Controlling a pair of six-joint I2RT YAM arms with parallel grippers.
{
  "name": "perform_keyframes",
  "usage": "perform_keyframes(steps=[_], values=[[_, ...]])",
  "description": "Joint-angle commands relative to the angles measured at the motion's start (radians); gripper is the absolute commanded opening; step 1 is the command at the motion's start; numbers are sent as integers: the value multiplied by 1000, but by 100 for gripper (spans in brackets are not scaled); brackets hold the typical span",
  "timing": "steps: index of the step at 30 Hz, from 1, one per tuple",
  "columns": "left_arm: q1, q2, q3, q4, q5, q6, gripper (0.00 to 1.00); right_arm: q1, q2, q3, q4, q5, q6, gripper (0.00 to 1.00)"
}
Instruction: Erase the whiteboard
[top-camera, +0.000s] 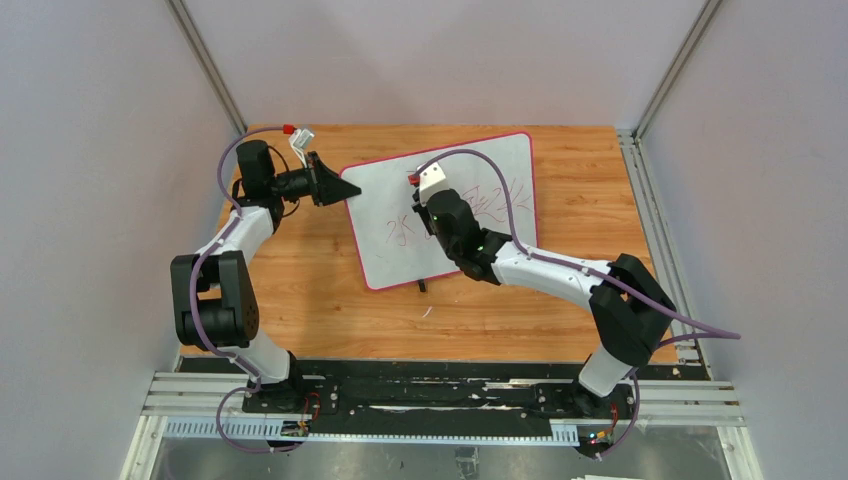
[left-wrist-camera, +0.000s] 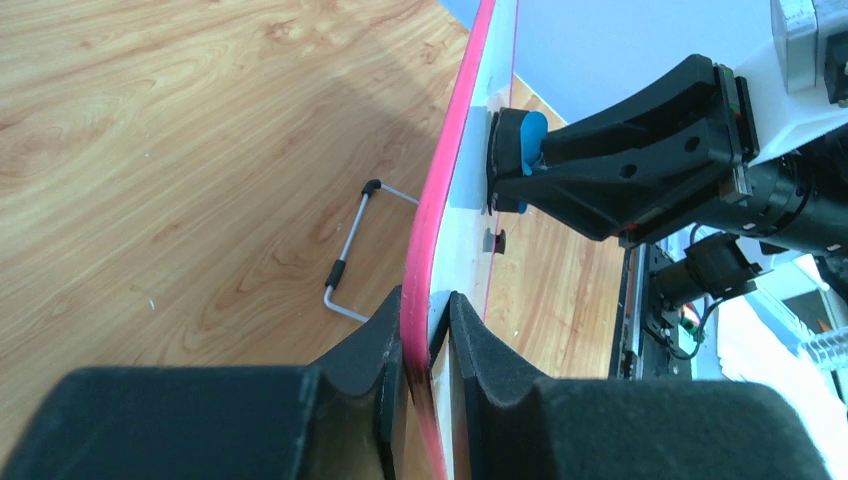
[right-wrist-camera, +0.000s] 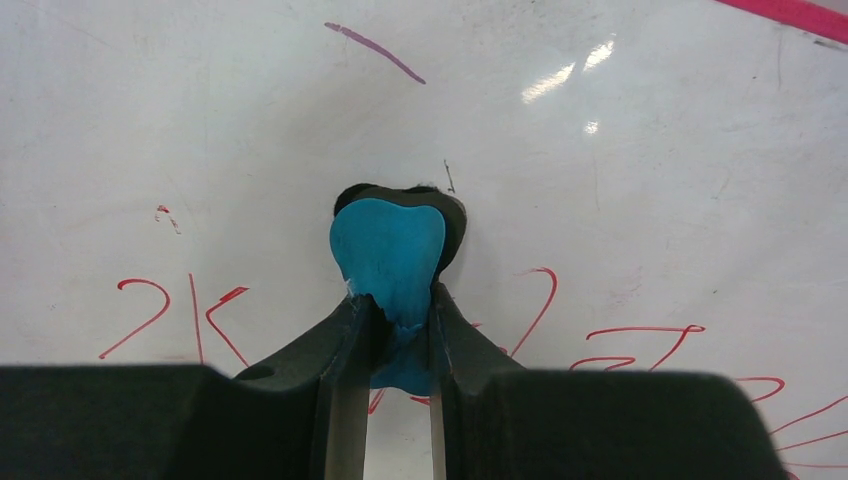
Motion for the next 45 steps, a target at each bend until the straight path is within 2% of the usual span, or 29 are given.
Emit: perform_keyframes(steps=[1,9,13,19,26,30,45], values=[[1,-23,-13,20,-26,62,0,47,76,69,10,3,19,1],[1,-24,-15,21,-23,59,0,160,218,220,-10,-35,19,1],[1,-29,-18,21,-18,58,0,172,237,235,-15,-19,19,1],[0,-33,-21,21,-13,60,0,125,152,129,-14,77,11,1],[1,-40,-25,21,-8,63,0,14,12,-32,4,96,30,1],[0,-39,-25,20,-8,63,0,10,-3,-40,2,66,42,1],[1,-36,-21,20,-7,57,0,239,252,160,11,42,78,1]])
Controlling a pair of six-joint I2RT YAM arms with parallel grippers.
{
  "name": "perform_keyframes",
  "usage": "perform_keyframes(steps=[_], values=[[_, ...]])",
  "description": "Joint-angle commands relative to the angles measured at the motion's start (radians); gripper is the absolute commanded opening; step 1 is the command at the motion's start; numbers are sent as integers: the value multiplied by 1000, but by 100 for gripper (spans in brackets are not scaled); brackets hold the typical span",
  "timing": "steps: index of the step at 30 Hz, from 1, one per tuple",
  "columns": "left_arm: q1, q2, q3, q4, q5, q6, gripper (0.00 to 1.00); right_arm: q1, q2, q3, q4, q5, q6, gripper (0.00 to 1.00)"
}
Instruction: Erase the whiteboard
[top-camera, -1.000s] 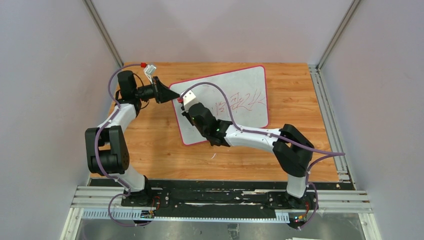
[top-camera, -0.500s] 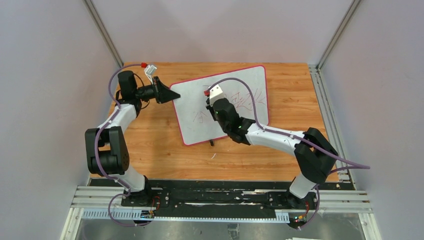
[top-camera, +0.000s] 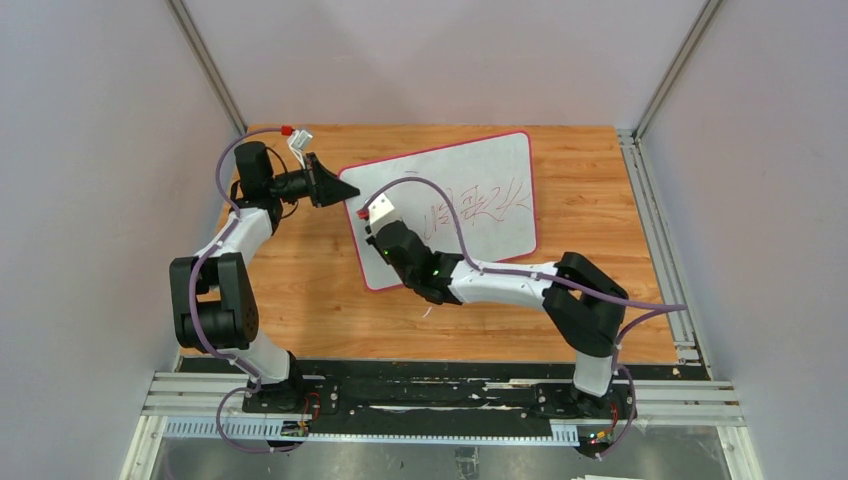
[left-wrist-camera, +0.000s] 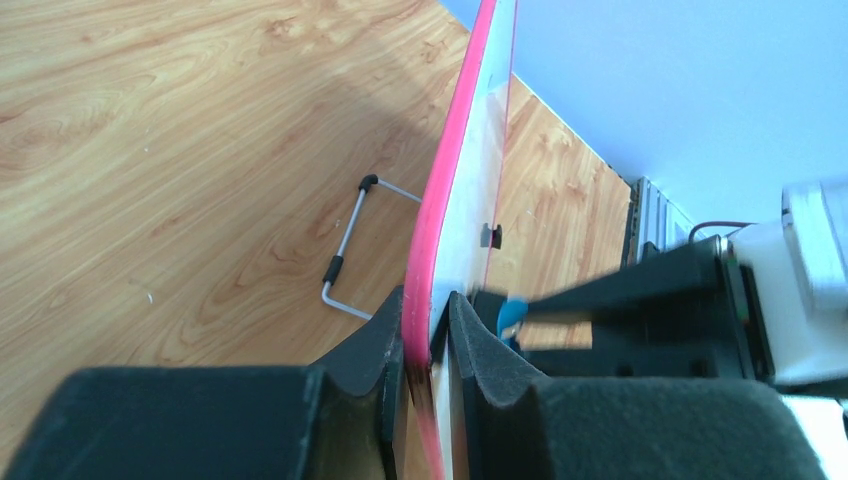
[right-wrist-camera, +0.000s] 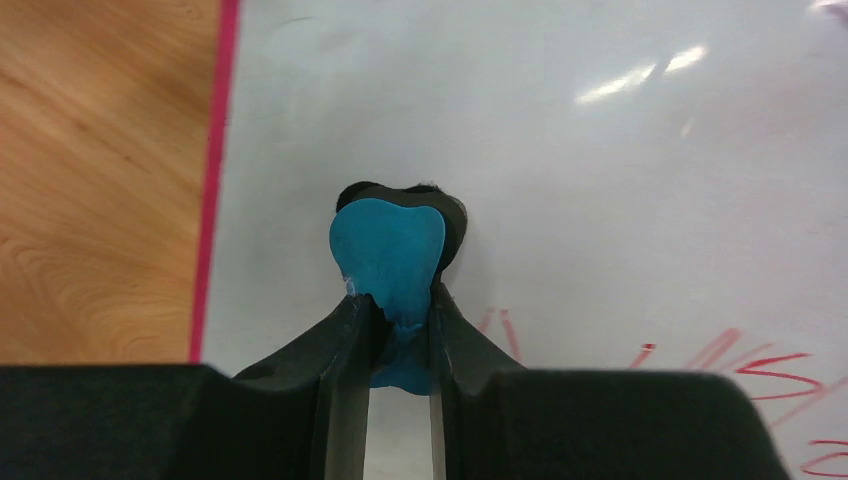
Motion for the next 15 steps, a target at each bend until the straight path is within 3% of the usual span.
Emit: perform_keyframes(steps=[1,6,15], values=[[-7,-26,-10,23,-11,60,0,54,76,43,-13,-25,39,1],[-7,-29,-12,24,-10,60,0,15,40,-15,-17,17,48,1],[-7,-24,-12,25,-7,62,0,-163,-173,-231,9,25,46,1]])
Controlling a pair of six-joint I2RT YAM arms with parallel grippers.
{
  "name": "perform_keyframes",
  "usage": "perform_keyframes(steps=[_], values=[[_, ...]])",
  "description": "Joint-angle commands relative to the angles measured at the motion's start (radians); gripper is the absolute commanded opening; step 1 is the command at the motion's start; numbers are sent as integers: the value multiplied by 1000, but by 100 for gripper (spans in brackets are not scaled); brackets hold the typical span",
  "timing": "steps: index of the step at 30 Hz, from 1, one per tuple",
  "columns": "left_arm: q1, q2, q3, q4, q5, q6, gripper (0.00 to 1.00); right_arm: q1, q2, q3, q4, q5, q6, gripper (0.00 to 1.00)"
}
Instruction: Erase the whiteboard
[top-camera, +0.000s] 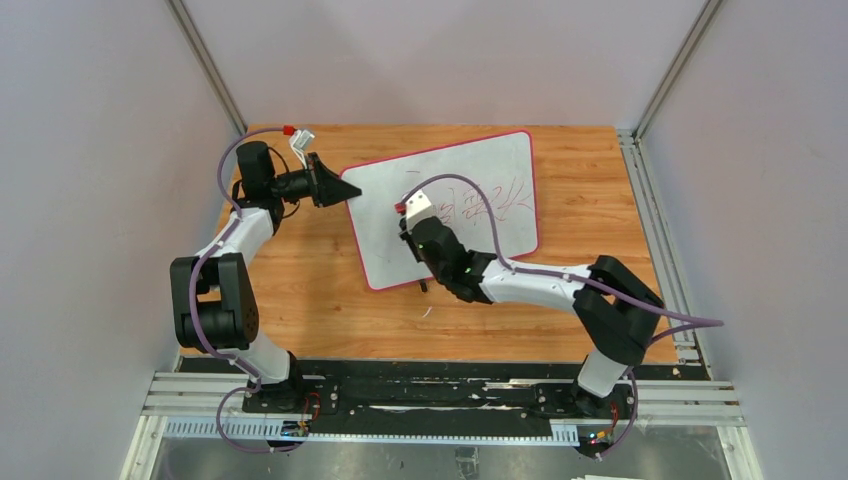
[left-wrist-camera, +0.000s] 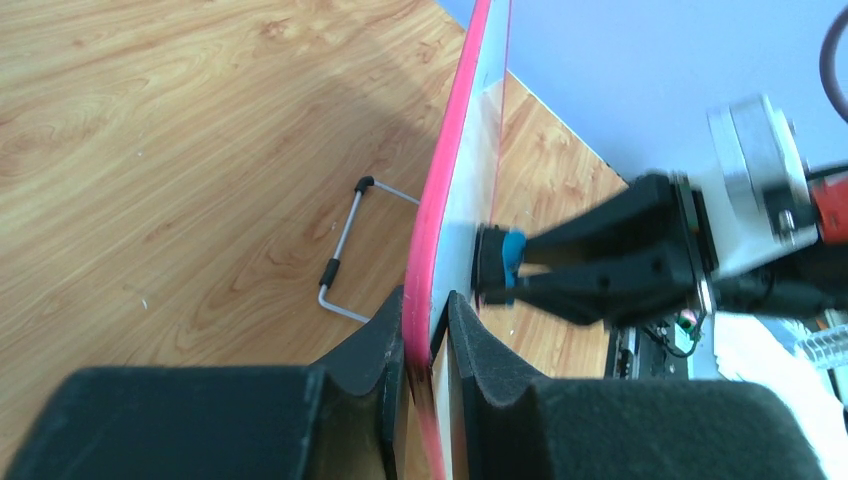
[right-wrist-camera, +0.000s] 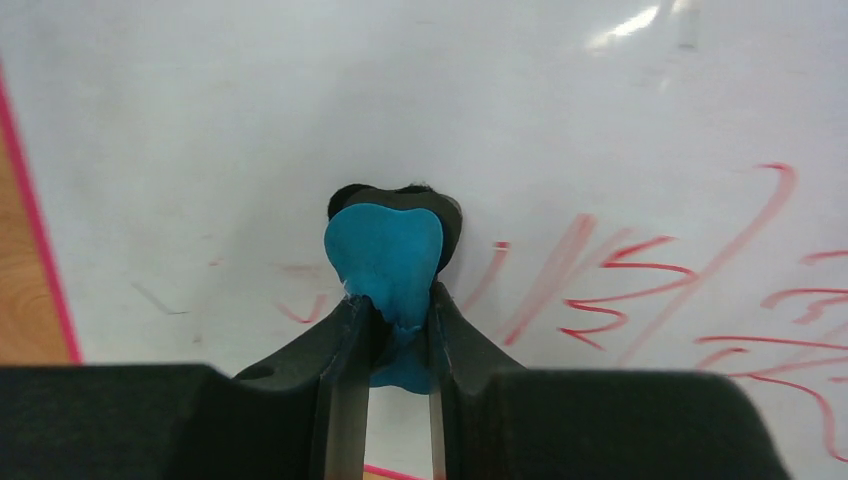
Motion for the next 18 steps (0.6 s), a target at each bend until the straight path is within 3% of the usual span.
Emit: perform_keyframes(steps=[1,8,18], values=[[-1,-23,-12,22,-8,61,0,-112,-87,-71,-13,74,0,1],[-2,-16,-11,21,-10,62,0,-102,-87,-45,-17,23,15,1],[-3,-22,-10,21,-12,57,0,101,143,150,-19,29,10,1]])
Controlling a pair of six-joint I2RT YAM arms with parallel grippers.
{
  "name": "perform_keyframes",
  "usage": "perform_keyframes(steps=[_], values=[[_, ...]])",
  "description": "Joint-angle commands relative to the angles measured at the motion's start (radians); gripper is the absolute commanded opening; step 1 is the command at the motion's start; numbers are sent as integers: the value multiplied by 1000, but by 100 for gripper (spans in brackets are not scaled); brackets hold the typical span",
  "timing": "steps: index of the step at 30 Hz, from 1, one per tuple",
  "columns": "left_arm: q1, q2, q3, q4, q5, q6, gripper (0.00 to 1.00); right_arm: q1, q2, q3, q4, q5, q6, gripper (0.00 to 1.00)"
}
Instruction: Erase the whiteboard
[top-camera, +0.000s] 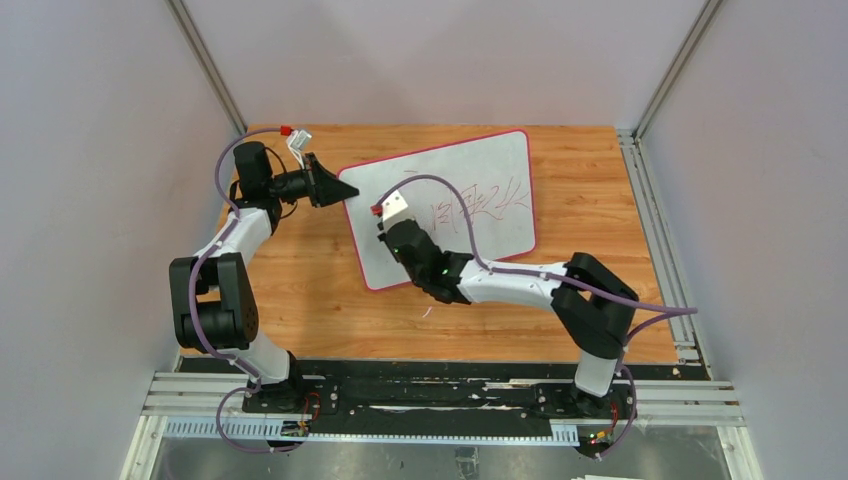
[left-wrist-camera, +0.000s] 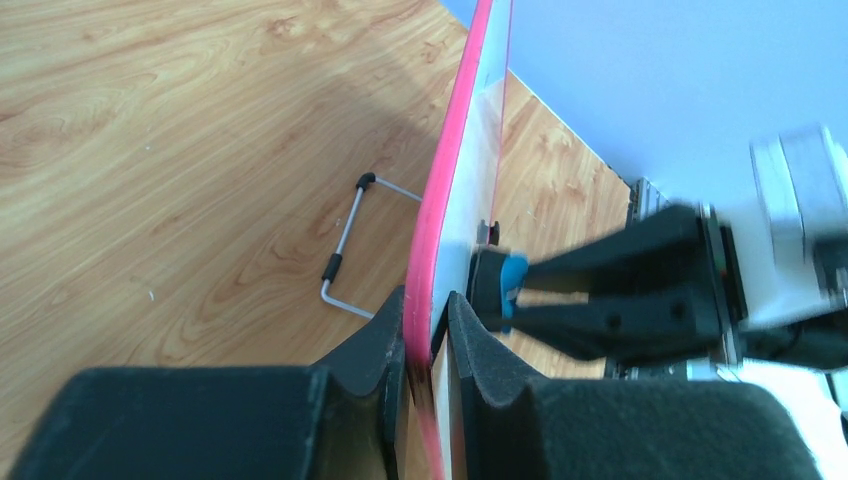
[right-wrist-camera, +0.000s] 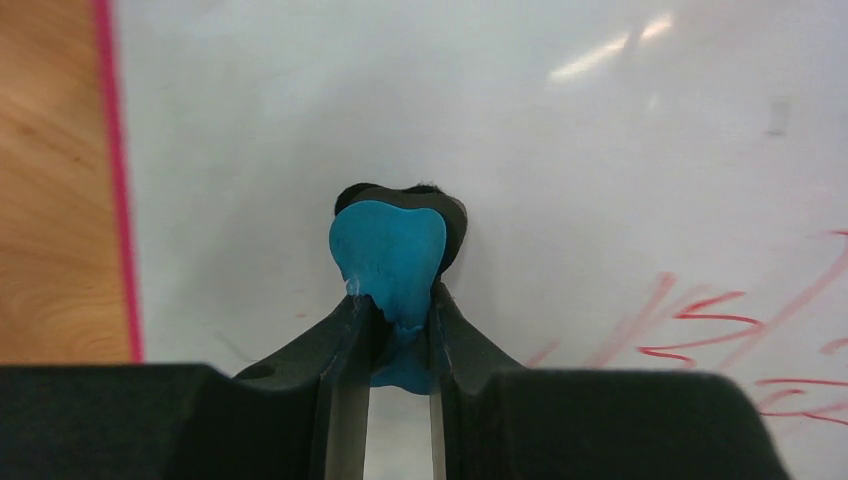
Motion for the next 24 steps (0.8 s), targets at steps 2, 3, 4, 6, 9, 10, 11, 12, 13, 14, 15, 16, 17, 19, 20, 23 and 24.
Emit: perform_keyframes(steps=[2,3,4,6,9,10,11,12,13,14,15,16,17,19,20,23,24], values=[[-11,-22,-10,27,-12,59,0,100,114,64,0,-37,10,1],[-12,-23,-11,28,-12,59,0,102,117,63,1,-35,12,1],[-11,-23,-12,27,-11,60,0,103,115,56,-1,-30,15,1],[-11,-26,-14,28,-10,60,0,98,100,35,-1,-6,11,1],[-11,-24,-13,27,-8,61,0,74,49,-15,0,15,3,1],[-12,-23,-12,28,-7,60,0,62,28,-36,1,20,1,1],[-12,-22,-12,28,-6,60,0,45,7,-59,0,24,1,1],[-12,-23,-11,28,-5,60,0,24,-15,-82,4,25,1,1],[-11,-23,-12,28,-5,60,0,6,-37,-107,8,27,0,1],[-12,-23,-12,28,-6,60,0,-12,-59,-129,9,30,-2,1],[-12,-24,-12,28,-5,62,0,-31,-79,-158,10,33,-5,1],[-12,-25,-13,28,-6,62,0,-49,-100,-177,13,36,-7,1],[-12,-25,-13,28,-6,62,0,-65,-119,-195,12,36,-8,1],[-11,-24,-13,28,-6,62,0,-106,-181,-237,13,37,-16,1],[-11,-22,-12,28,-6,62,0,-111,-194,-243,13,36,-18,1],[-9,-17,-8,28,-7,60,0,-108,-202,-237,16,13,-17,1],[-11,-17,-7,28,-7,60,0,-103,-196,-231,14,-2,-9,1]])
